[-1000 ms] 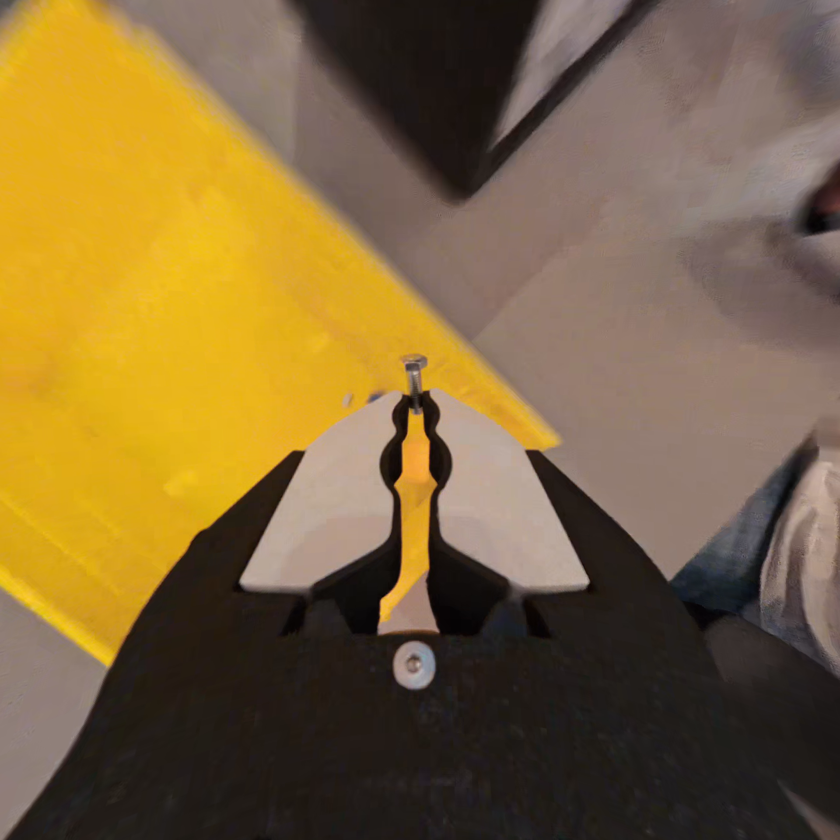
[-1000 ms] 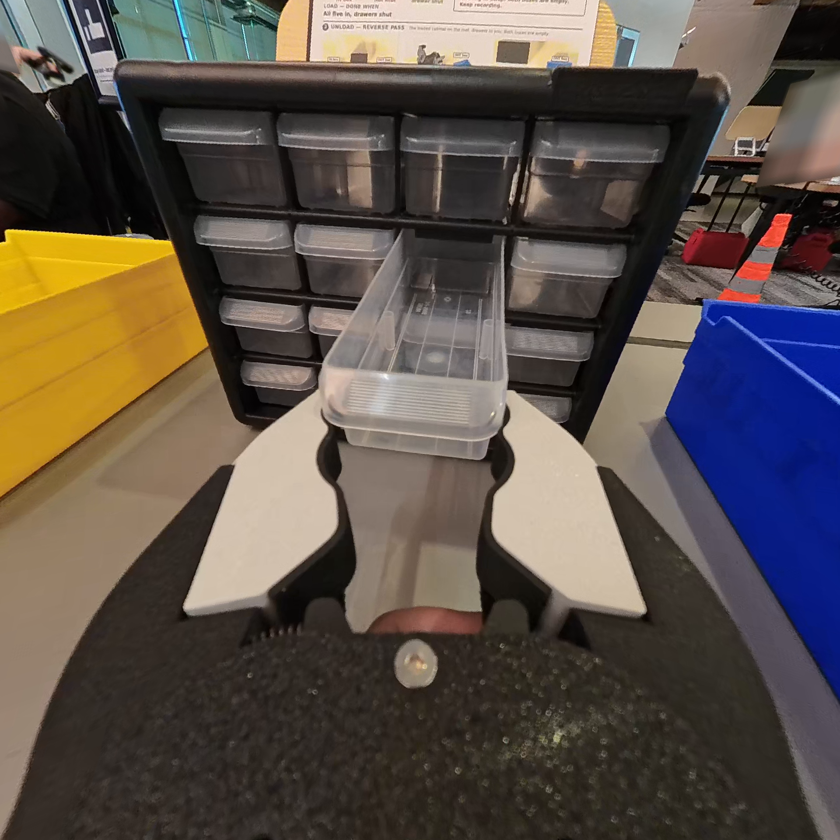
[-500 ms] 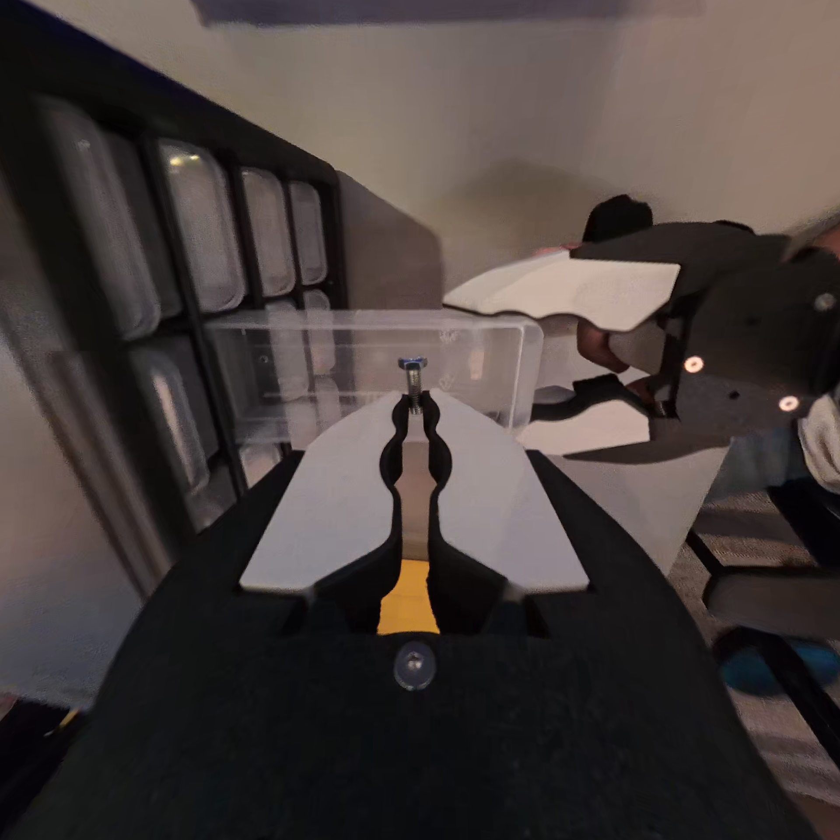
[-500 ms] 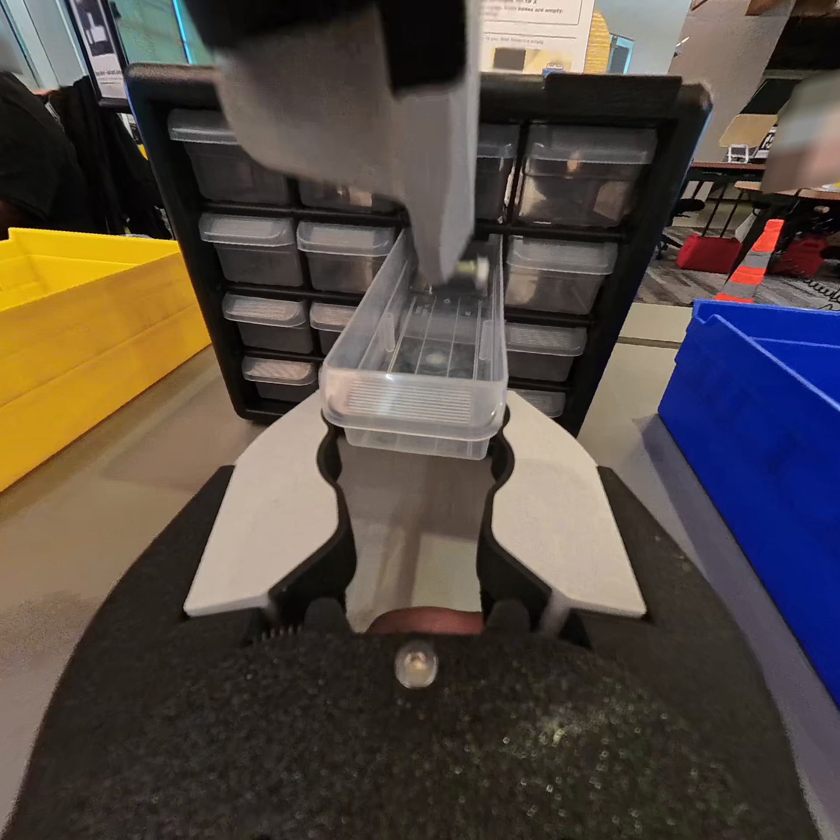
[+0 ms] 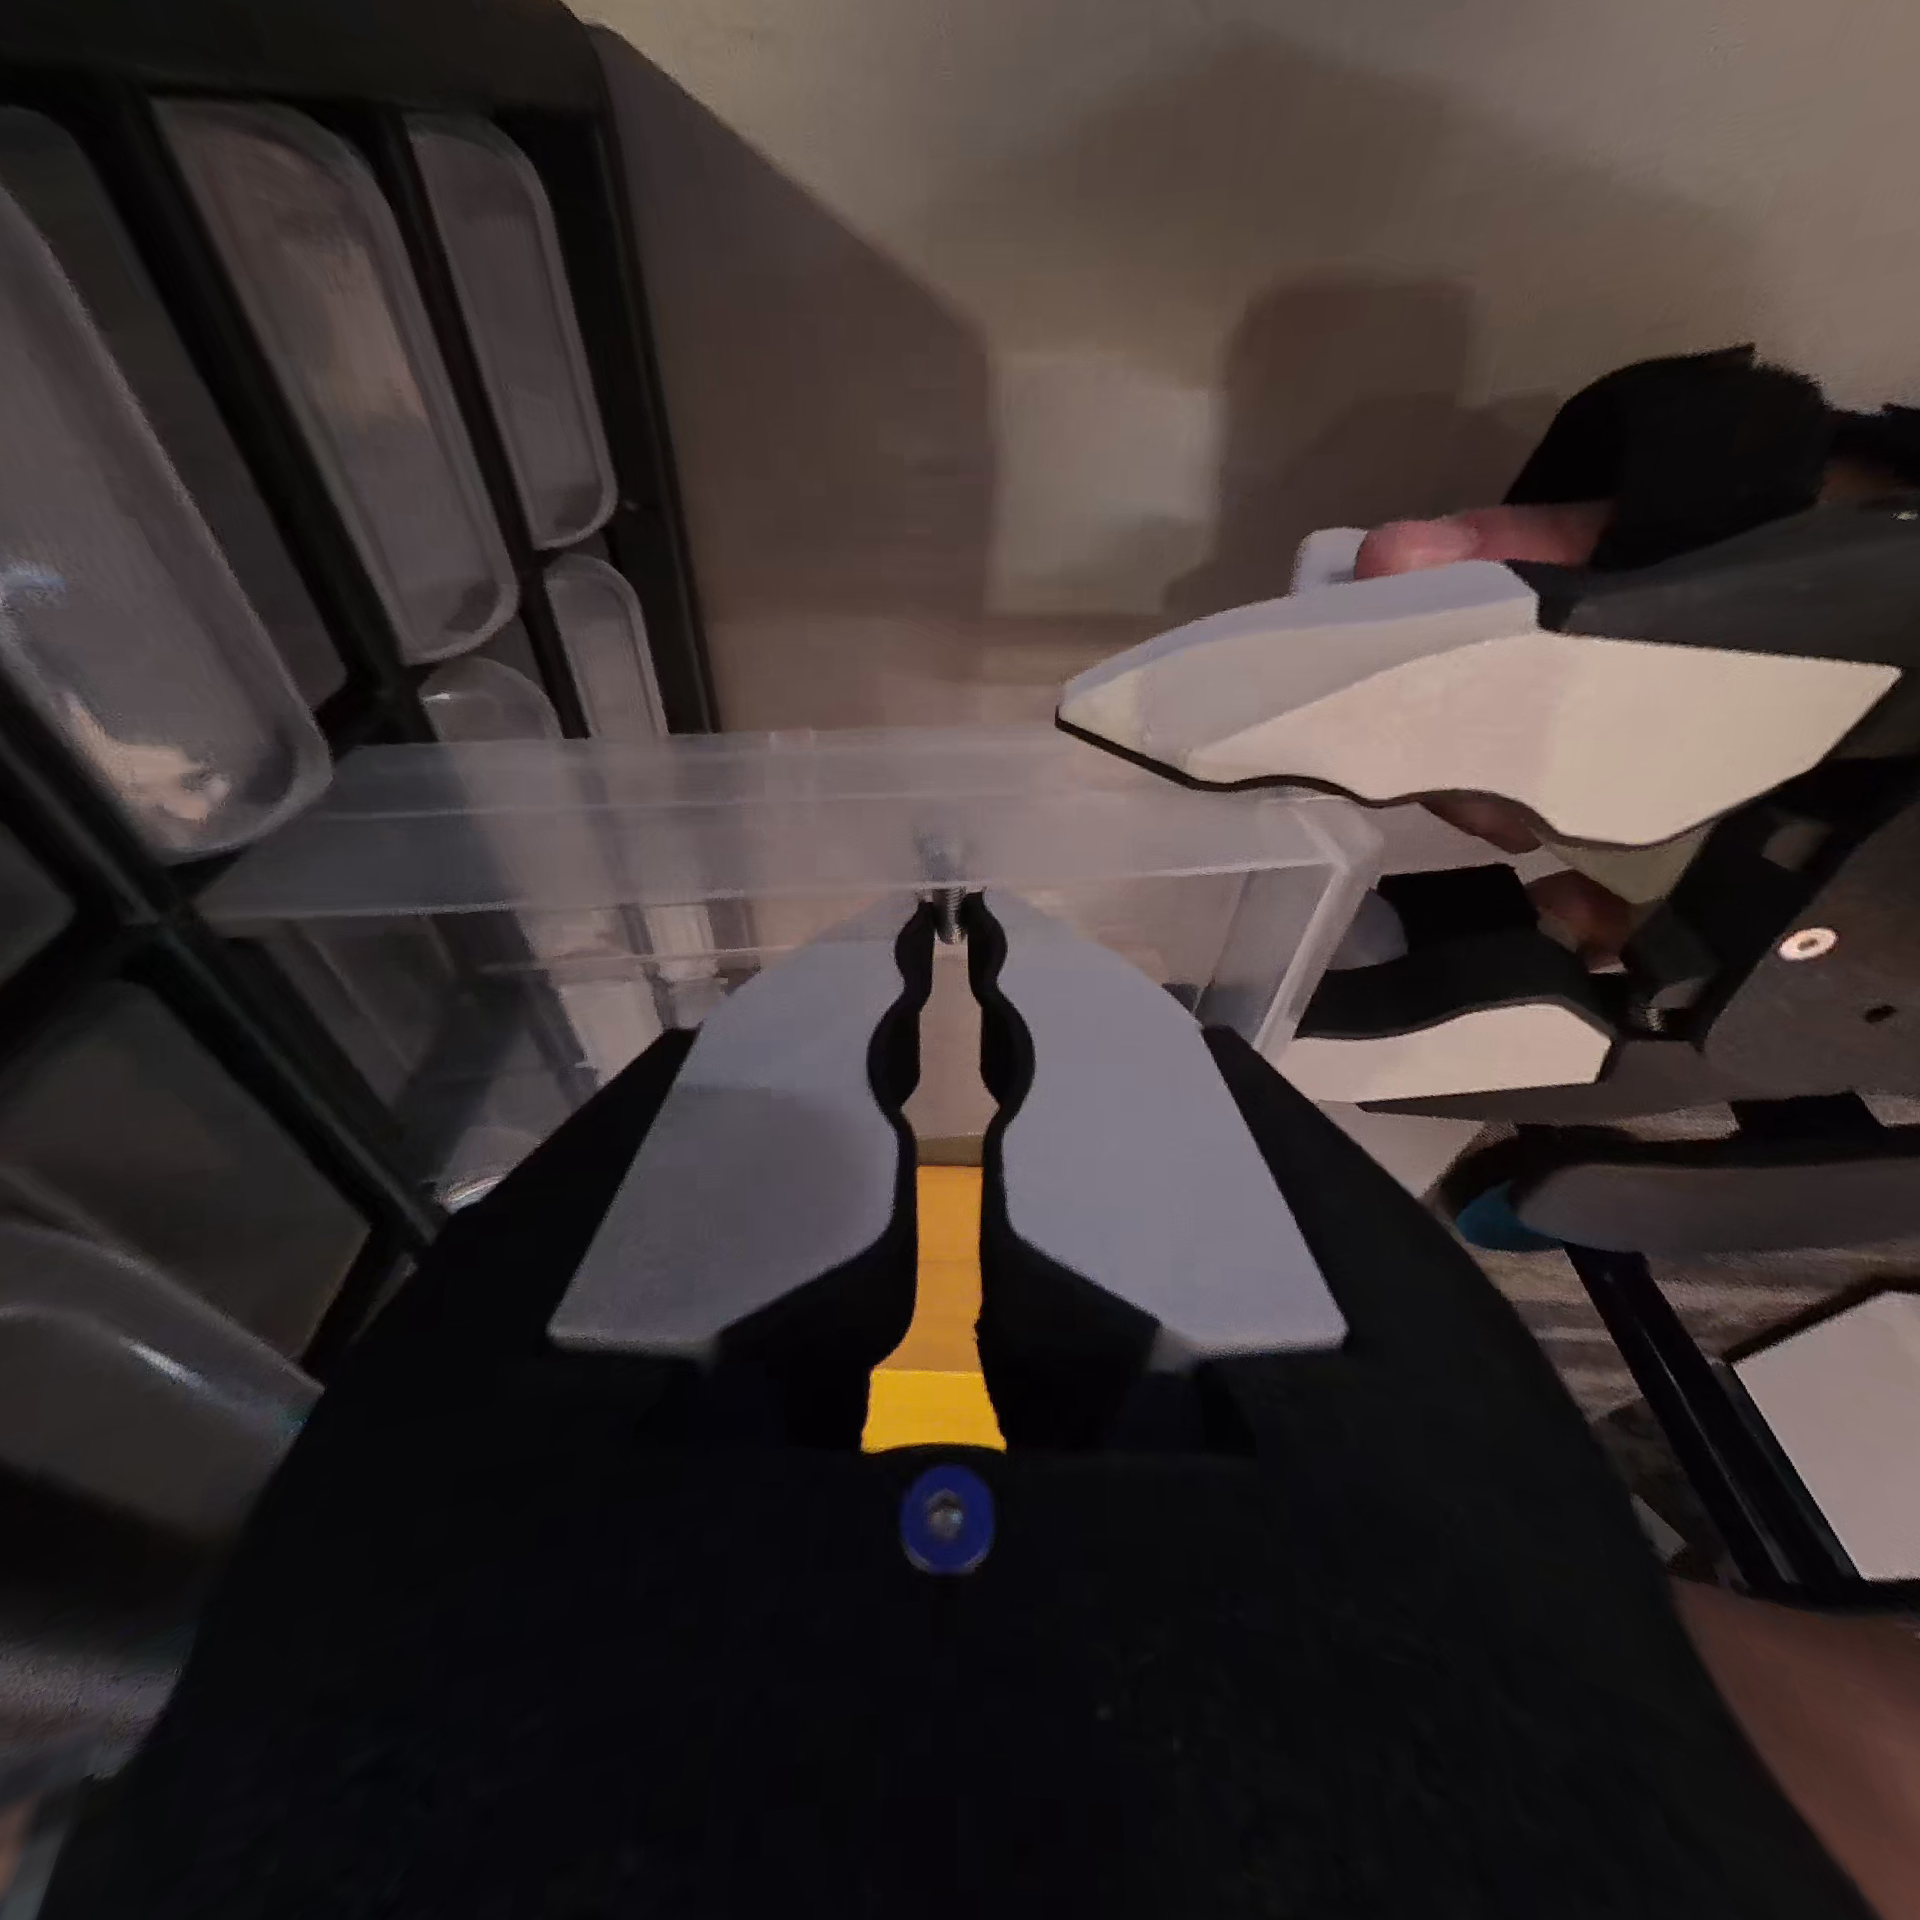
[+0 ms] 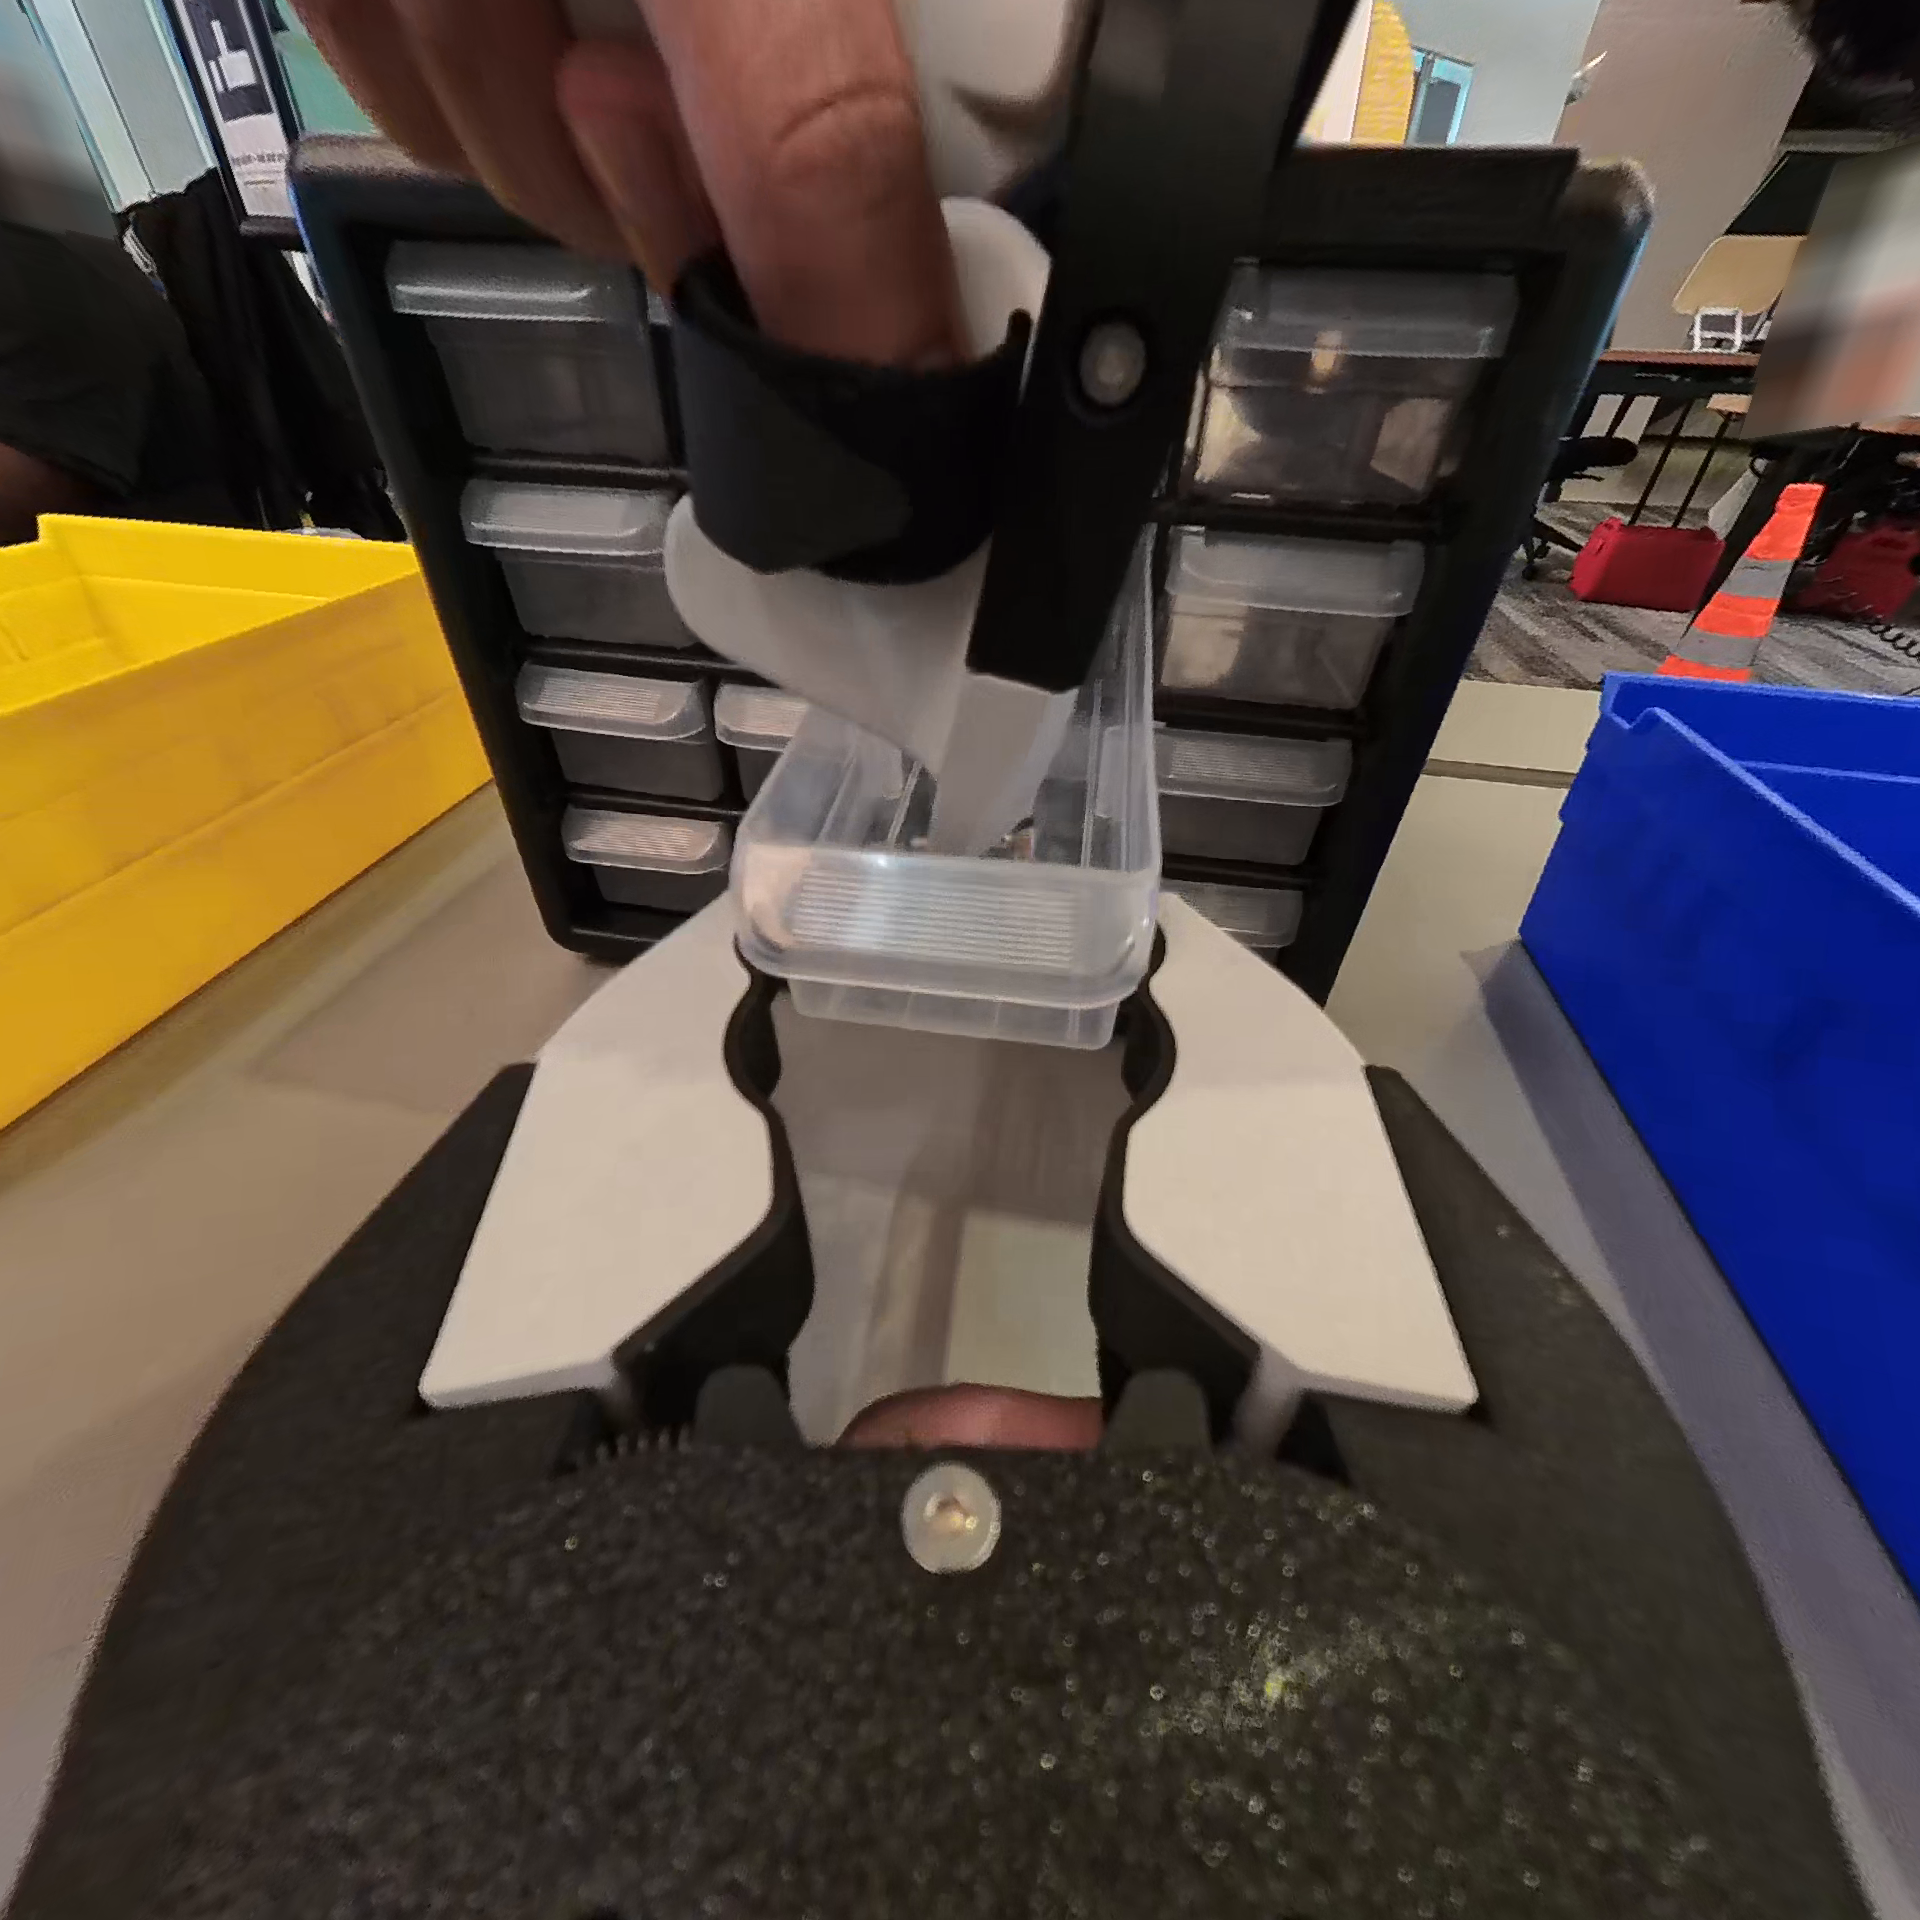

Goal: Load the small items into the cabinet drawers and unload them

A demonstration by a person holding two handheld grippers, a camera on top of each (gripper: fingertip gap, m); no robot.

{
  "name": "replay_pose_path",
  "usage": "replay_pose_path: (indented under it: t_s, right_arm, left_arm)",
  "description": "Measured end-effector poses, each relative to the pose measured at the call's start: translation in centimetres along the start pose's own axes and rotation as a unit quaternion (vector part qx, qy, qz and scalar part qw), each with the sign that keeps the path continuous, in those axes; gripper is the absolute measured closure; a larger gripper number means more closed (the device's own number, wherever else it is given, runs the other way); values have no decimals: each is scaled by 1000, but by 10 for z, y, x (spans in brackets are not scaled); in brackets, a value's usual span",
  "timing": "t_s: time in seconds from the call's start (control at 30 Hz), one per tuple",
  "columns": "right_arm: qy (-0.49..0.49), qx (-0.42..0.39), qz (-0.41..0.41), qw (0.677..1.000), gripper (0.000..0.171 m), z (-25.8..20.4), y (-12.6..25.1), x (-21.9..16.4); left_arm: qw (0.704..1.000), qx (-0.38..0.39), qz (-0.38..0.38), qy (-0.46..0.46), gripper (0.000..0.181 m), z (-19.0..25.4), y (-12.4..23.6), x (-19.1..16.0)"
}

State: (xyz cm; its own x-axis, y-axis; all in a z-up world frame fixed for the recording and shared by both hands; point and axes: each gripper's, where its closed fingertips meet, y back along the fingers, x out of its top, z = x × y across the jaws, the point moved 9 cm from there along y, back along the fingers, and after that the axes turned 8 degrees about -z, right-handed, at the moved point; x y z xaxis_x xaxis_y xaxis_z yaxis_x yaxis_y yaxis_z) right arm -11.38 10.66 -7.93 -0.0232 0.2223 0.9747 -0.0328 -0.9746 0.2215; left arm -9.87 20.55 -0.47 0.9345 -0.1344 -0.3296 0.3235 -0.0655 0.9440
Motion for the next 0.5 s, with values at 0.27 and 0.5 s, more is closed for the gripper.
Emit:
replay_pose_path:
  t_s: [0.27, 0.5]
  right_arm:
    - [-4, 1, 2, 1000, 107, 1, 0, 0]
    - [-2, 0, 2, 1000, 107, 0, 0, 1]
  left_arm:
    - [998, 40, 47, 25, 149, 6, 22, -20]
    - [856, 44, 493, 151, 154, 67, 40, -120]
